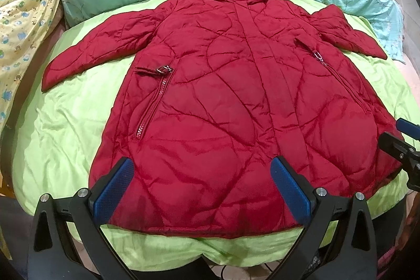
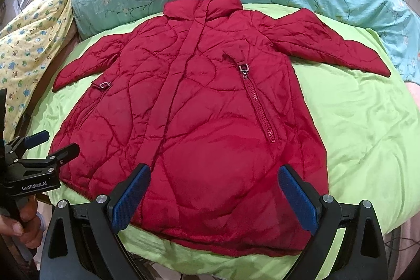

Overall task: Fold large clothes
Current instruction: 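Position both grippers over the jacket hem, open, then grasp the sleeve nearest the right gripper and lift it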

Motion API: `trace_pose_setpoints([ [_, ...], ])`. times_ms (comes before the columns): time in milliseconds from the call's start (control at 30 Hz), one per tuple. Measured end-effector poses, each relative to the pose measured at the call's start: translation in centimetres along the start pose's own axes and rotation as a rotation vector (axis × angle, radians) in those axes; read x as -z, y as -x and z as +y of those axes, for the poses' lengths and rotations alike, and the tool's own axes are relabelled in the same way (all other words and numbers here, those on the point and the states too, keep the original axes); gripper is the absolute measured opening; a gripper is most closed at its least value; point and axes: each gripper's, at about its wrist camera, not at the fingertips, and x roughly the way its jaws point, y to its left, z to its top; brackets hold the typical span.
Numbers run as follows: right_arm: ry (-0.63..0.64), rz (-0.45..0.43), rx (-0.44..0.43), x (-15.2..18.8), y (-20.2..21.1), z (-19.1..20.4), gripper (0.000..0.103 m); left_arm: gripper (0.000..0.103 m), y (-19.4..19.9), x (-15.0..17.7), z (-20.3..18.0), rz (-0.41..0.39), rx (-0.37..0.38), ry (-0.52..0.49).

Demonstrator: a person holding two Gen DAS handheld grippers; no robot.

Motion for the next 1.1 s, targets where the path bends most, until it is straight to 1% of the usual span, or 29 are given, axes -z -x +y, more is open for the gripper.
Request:
trace_pose_setpoints([
  [233,-0.003,-0.008,-0.007,-0.6,-0.2,-0.5,0.099,0.103,-0.5,-0.5,-0.2,0.003,-0.001,0.002],
  [567,-0.043,-0.010,-0.007,-1.7,-0.7,-2.3,0.099,0.103,-1.9,-1.4,0.2,0.009,-0.003,0.018],
  [700,-0.069,-0.012,-0.028,-2.2,-1.0,-3.5,0.099,0.103,-2.4,-1.6,0.9,0.006,0.017,0.040],
  [800,-0.119,-0.010,-0.041,-2.7,-1.4,-5.4,0.099,0.103,-3.0,-2.1,1.3,0.005,0.014,0.050],
  [867,-0.152,-0.013,-0.031,-3.2,-1.5,-7.0,0.099,0.103,-3.5,-2.6,1.7,0.004,0.003,0.058],
  [933,-0.194,-0.024,-0.025,-3.8,-1.6,-9.0,0.099,0.103,-3.8,-3.0,2.2,0.000,0.011,0.073],
  [1000,-0.226,-0.052,-0.009,-4.7,-1.5,-11.2,0.099,0.103,-4.3,-3.6,2.6,0.000,0.013,0.084],
  [1100,-0.271,-0.076,0.025,-5.7,-1.6,-14.4,0.099,0.103,-4.9,-4.4,3.0,-0.001,-0.013,0.089],
])
